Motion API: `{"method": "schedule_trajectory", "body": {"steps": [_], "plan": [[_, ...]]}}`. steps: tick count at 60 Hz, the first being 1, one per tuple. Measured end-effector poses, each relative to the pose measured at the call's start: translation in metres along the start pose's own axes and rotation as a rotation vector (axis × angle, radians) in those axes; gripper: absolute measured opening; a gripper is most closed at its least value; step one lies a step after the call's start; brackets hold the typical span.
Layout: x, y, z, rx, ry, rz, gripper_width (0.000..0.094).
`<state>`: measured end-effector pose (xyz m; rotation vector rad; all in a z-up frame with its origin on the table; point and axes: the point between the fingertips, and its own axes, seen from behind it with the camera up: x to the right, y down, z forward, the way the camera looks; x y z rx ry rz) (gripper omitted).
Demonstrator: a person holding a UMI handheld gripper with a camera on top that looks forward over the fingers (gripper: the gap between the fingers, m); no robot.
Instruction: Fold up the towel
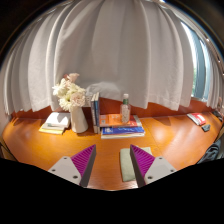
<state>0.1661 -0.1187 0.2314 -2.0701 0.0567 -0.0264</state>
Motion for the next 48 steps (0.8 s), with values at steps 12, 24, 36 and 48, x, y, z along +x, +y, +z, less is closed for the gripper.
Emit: {"method": "schedule_trajectory", "body": {"steps": [12,24,36,48], "plan": [[-0.095,0.011,-0.058,0.038,-0.07,-0.01,0.0666],[-0.151,0.041,-0.097,0.024,-0.091,-0.028,0.067],[-0.173,0.059,-0.121,0.012,-0.092,-0.067,0.0668],[-0.185,0.068,-0.129,-0.002,-0.091,-0.082,0.067]]}}
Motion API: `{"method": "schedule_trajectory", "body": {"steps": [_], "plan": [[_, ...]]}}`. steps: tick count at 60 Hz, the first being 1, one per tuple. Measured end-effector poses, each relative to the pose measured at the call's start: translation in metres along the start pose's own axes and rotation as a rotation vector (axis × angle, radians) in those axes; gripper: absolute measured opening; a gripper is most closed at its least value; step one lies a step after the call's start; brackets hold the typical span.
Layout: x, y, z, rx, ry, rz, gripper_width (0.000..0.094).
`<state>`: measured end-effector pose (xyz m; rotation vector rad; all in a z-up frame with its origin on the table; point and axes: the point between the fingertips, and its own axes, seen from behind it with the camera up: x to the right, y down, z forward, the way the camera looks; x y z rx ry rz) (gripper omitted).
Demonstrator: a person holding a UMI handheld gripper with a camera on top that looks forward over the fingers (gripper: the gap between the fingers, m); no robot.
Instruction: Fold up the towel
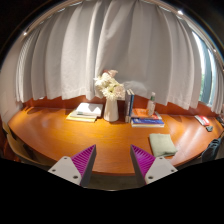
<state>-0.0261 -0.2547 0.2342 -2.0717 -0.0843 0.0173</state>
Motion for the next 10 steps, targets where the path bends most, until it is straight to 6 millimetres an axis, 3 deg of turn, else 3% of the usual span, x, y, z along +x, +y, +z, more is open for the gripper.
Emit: {"method": "schedule_trajectory", "body": {"steps": [10], "plan": [[-0.001,-0.0011,-0.0016,-0.004,0.005,-0.01,0.0669]]}}
